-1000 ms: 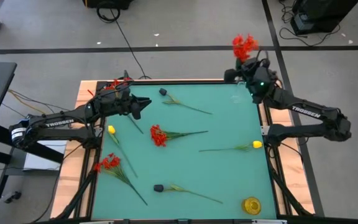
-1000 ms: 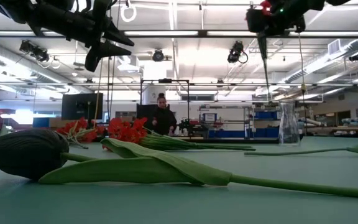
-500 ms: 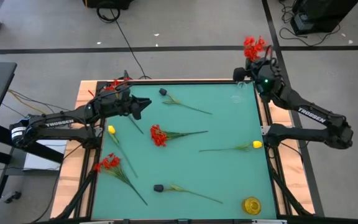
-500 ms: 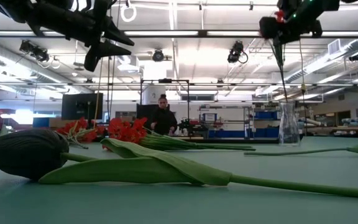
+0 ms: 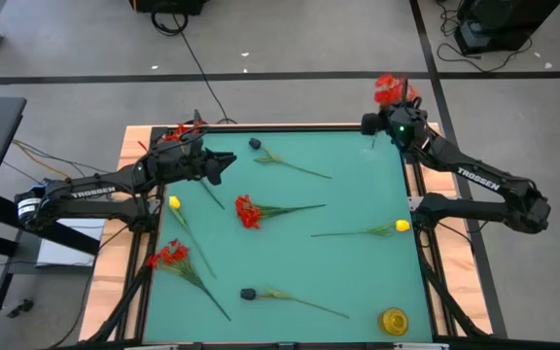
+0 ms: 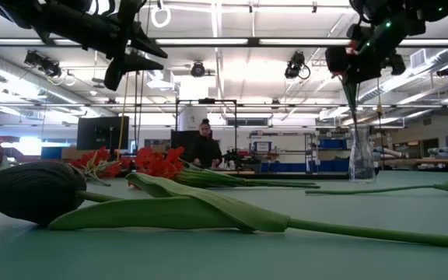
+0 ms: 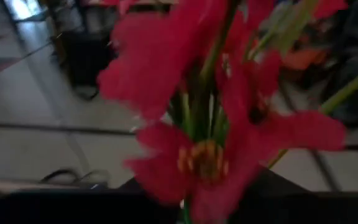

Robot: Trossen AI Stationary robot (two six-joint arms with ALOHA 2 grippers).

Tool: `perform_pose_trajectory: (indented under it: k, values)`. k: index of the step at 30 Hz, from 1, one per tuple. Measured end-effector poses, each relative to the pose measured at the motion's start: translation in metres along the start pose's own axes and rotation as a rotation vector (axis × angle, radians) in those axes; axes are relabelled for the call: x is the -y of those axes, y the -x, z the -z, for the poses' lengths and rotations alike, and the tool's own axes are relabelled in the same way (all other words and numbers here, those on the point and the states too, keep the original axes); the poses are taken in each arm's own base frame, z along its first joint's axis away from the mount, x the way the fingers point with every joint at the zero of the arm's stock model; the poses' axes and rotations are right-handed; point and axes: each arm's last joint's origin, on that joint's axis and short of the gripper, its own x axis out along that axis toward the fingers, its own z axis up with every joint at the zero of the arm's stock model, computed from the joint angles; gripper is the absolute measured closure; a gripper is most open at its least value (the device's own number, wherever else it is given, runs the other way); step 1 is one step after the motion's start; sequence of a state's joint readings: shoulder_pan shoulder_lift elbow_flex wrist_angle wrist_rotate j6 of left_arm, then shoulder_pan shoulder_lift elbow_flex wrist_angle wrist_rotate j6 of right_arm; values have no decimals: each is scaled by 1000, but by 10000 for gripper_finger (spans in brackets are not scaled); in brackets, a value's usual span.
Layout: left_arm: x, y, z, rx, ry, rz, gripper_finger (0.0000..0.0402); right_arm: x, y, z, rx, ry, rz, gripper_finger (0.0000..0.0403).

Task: Sort flowers into vase by color
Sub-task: Put the red flowers into the transparent vase, then put the right yellow flower into the transparent vase

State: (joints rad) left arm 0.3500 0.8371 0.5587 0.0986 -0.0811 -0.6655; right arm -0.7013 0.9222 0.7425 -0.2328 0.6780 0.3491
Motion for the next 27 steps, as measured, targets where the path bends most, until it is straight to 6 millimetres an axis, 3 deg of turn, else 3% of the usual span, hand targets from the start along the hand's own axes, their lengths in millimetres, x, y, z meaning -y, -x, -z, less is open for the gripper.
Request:
perform_pose_trajectory:
  k: [6,11,21,27]
  values:
    - [-2,0,2,-22,7,-16,273,8,-1,11,-136,-52,20,194]
    - [-2,0,4,-61,62,-6,273,16,0,16,-308,-154,-9,153]
    - [-6,1,9,-117,-12,-30,273,30,17,19,-712,-259,-58,152]
    - [-6,1,10,-129,-60,-35,273,28,26,26,-904,-275,-149,165]
